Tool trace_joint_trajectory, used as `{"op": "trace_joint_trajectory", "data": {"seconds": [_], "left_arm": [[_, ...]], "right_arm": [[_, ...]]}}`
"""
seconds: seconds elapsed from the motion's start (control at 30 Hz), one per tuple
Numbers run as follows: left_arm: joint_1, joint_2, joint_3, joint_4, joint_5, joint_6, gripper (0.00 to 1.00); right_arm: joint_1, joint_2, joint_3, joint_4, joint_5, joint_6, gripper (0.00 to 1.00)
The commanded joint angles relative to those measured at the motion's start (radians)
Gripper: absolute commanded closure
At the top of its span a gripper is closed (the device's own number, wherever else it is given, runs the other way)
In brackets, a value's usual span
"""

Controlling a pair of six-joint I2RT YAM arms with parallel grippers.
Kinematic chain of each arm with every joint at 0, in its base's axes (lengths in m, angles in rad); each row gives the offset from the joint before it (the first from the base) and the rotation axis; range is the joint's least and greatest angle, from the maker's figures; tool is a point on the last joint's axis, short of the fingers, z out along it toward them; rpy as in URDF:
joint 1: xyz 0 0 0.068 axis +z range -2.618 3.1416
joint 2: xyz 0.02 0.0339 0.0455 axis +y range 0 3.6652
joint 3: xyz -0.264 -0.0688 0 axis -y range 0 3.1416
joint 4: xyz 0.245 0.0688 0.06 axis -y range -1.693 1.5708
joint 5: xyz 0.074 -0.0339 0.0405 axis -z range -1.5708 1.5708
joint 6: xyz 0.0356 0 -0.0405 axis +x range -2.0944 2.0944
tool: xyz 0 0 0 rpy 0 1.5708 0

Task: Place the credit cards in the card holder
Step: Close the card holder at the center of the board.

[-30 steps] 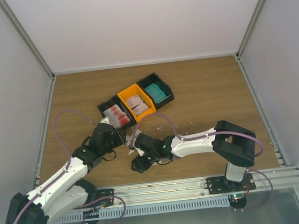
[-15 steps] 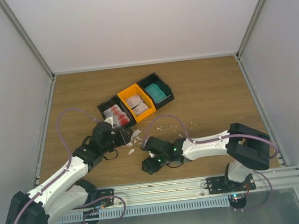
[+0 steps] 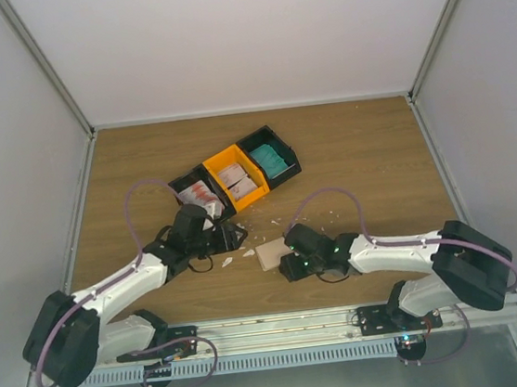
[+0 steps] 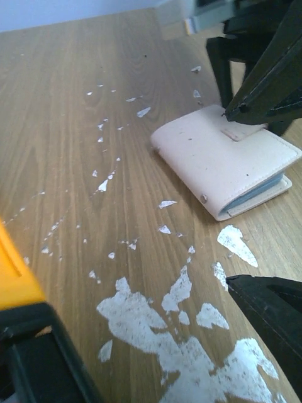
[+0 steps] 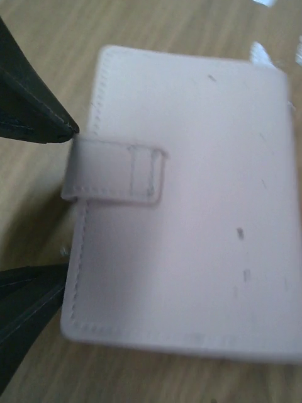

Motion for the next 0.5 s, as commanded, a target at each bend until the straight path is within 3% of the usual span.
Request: {"op": "trace_joint_trajectory", "data": {"seconds": [0.0,0.27,0.37,0.47], "left_arm": [[-0.02,0.076,0.063,0.076,0.074,0.054,0.33],[-0.064,0.28,0.196,0.051,0.083,0.125,0.3],[-0.098,0.336,0.235,0.052,0.034,0.158,0.3],[-0.177,0.363,0.27,0.027,-0.103,0.213,0.27]], "right_arm": [[-0.078,-0.021,-0.037,0.04,0.039,-0.005,0.48],[-0.204,0.023,-0.005,0.077,0.051,-0.076,0.57],[-0.235,0.025,0.013,0.093,0.053,-0.11,0.57],[-0.265,0.034,0.027,0.113,0.034,-0.135,0.54]]}}
